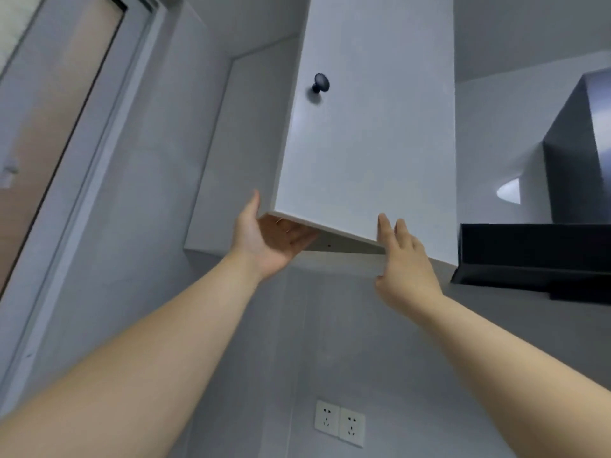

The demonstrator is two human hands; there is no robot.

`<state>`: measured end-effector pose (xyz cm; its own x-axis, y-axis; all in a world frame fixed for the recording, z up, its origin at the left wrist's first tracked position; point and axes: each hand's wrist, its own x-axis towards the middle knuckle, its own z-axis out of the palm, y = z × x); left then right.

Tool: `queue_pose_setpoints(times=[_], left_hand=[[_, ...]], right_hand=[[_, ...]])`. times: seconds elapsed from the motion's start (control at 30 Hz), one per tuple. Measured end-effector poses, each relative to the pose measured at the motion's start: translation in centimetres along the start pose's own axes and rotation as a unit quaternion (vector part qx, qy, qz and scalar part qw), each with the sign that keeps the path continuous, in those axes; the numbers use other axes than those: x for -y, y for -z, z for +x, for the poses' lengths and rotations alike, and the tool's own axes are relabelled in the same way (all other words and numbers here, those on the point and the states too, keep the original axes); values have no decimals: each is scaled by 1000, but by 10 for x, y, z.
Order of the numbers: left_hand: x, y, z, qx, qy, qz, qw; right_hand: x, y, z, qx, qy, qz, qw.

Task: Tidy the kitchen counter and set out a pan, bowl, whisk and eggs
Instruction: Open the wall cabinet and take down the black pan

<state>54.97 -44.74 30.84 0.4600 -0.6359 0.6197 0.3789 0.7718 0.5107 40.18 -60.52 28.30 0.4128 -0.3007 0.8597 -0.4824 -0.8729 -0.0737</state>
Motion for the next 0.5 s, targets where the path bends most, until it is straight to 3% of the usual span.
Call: queue_pose_setpoints(times=[0.1,0.33,0.5], left_hand=[[1,23,16,-21,-10,-28,999],[28,67,70,-152,-20,33,988],[61,83,118,-216,-29,164,962]], right_hand=[[2,-23,12,2,14,-53,998],[-9,-65,36,16,44,-189,981],[-19,-92,50,3,53,-263,963]])
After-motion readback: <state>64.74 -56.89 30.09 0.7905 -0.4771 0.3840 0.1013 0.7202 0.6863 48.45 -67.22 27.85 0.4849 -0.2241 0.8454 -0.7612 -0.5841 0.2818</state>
